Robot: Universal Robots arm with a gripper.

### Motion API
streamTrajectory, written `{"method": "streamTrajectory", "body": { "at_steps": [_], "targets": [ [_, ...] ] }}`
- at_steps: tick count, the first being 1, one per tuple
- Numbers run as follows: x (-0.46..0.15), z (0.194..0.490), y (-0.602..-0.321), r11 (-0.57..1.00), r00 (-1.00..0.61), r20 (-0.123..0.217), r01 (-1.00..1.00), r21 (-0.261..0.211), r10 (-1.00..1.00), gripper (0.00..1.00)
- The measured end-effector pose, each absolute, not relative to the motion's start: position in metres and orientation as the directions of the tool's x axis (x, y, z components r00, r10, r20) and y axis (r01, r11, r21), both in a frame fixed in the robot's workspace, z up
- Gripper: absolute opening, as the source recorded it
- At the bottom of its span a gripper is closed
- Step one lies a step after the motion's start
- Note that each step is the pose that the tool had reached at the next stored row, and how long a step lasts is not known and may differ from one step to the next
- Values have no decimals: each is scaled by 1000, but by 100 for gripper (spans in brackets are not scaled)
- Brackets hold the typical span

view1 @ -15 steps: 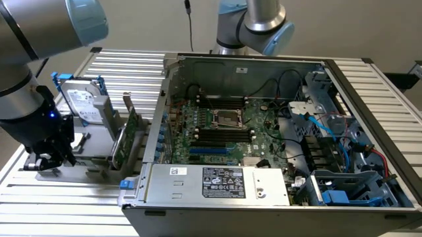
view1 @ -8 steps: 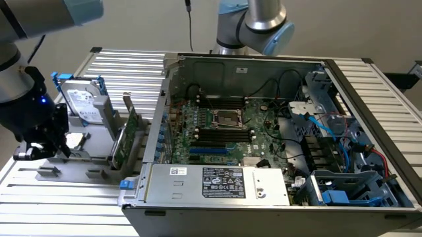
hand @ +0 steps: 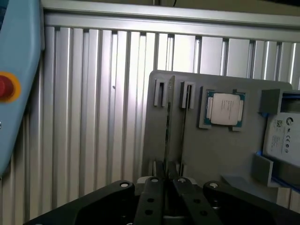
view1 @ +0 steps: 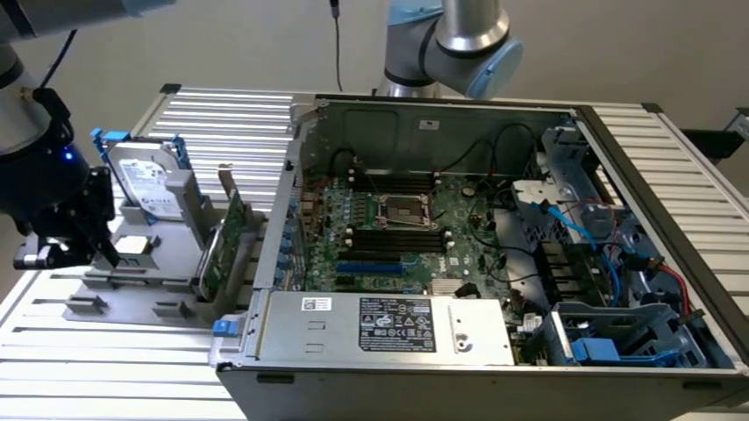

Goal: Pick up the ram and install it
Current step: 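Pick up the ram and move it above insertion slot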

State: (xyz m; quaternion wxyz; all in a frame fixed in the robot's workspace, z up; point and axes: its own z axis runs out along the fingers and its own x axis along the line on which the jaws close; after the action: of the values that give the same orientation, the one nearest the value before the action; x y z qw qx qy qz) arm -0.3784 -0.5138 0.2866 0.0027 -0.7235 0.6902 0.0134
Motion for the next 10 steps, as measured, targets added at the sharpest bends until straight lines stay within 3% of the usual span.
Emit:
{"method": "streamTrajectory", "body": {
  "at_steps": [10],
  "targets": [
    [-364, 300, -513, -76, 75, -32, -997, 26, -997, 14]
  ]
}}
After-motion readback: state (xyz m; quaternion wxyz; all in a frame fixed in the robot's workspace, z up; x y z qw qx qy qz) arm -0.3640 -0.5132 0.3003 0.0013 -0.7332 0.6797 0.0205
